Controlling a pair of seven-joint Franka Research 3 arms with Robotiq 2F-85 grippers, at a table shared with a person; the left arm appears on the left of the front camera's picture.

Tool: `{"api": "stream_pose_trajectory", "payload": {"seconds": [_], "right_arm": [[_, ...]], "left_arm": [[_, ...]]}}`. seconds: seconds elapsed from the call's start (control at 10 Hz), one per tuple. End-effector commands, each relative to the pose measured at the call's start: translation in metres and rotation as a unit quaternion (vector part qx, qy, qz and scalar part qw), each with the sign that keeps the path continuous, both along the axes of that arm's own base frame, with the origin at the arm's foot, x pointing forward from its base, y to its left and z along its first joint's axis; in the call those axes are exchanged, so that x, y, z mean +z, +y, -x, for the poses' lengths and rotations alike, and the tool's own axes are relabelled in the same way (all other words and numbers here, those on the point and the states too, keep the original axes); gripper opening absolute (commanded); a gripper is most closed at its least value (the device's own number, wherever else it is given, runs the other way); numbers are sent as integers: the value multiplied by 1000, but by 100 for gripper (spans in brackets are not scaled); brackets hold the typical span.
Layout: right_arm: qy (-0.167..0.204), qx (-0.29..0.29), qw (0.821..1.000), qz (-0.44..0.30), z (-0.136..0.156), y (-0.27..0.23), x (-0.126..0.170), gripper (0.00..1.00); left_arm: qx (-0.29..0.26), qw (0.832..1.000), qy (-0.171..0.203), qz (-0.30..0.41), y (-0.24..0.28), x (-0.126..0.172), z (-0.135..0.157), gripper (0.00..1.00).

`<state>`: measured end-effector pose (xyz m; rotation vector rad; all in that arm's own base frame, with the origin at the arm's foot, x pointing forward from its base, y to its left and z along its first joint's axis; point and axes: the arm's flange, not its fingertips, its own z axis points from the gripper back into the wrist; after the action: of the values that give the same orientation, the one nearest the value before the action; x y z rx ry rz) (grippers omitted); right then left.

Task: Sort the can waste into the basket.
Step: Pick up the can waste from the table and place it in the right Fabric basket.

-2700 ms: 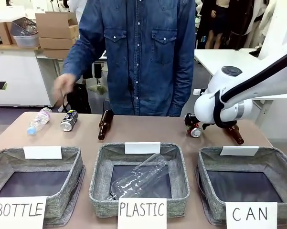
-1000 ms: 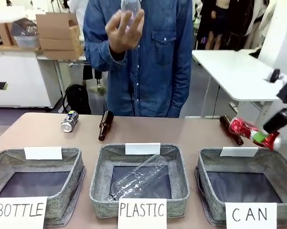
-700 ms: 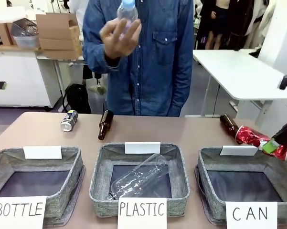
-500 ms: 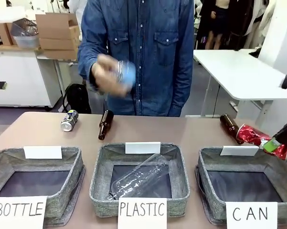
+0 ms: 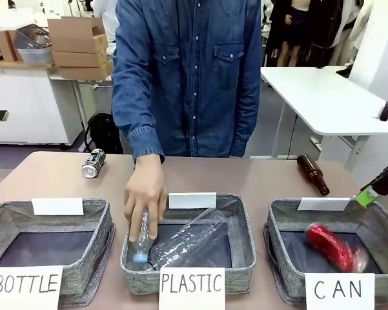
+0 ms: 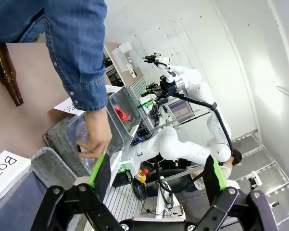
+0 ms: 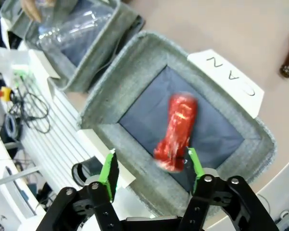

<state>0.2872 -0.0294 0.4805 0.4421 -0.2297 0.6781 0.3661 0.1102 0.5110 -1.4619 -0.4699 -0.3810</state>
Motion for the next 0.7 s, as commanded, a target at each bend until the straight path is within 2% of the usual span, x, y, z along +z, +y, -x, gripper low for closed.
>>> {"api": "stream_pose_trajectory", "payload": {"seconds": [0.0,0.4,0.5,0.6], "right_arm": [[-15,16,1000,3,26,11,-46,100],[-5,14,1000,-9,13,11,-41,100],[8,1,997,-72,13,12,-32,100],[18,-29,974,-223,10,12,-17,100]], "left_arm": [[-5,1000,-9,2,-1,1,2,100],[-5,1000,-9,2,-1,1,2,100],[-5,1000,-9,2,-1,1,2,100],[-5,1000,-9,2,-1,1,2,100]]}}
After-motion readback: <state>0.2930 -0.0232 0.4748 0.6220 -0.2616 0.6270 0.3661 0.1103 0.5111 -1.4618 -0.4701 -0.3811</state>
